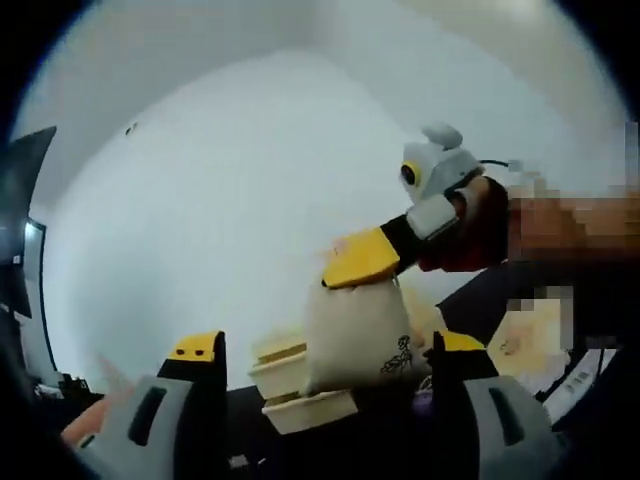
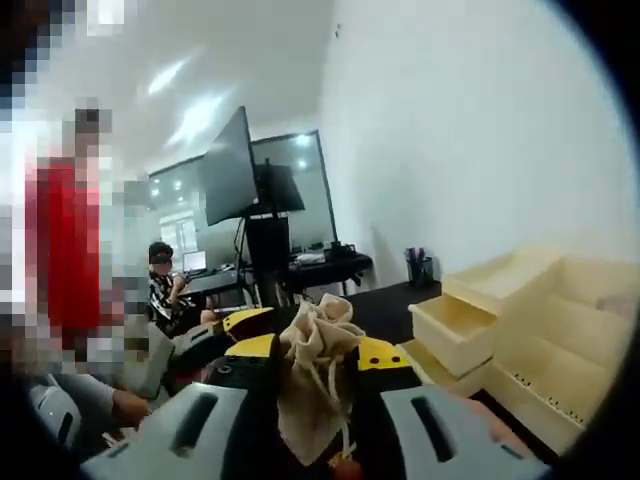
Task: Open the drawer, pick up the cosmetic bottles from the table one by one, place them into the drawer, release the gripper, close the drawer, and move the gripper away
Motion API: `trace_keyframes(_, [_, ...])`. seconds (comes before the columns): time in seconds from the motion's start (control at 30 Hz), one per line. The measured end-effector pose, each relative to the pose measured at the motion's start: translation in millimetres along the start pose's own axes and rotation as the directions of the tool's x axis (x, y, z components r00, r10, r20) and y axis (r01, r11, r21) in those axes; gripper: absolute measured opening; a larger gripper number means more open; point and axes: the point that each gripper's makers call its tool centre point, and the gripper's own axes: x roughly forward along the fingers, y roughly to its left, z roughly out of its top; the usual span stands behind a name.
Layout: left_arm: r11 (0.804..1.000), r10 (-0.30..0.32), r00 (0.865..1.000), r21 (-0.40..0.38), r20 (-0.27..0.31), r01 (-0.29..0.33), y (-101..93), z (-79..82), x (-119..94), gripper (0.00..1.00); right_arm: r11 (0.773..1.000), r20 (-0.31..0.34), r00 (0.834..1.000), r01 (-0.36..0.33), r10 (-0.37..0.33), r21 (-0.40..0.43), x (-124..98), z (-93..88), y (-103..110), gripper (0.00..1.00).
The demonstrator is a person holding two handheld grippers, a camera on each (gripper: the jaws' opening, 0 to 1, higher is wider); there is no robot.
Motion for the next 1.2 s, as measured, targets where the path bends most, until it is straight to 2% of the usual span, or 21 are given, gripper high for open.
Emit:
trace_keyframes(0.2, [0.999,-0.037,0.999,-0.023,-0.032,0.036,3.0,-3.5,-7,0.81,1.000,-0.016,1.000,0.010,-0.011,-0.026,0,-0.1,-2,0.24])
trace_keyframes(0.37, [0.999,-0.043,0.998,-0.034,-0.038,0.042,8.7,-6.4,-12,0.81,0.999,-0.034,0.999,0.026,-0.028,-0.045,1,-2.9,-5,0.24])
trace_keyframes(0.6, [0.995,-0.068,0.995,-0.081,-0.073,0.062,20.9,-22.1,-20,0.84,0.996,-0.058,0.997,0.048,-0.053,-0.079,6,-10.8,-2,0.24])
trace_keyframes(0.93, [0.987,-0.083,0.993,-0.142,-0.080,0.071,34.9,-35.4,-31,0.96,0.995,-0.075,0.997,0.028,-0.036,-0.101,10,-10.6,15,0.24])
trace_keyframes(1.2, [0.979,-0.108,0.991,-0.180,-0.073,0.094,33.1,-41.7,-37,0.96,0.993,-0.092,0.995,0.031,-0.041,-0.116,9,-10.6,20,0.24])
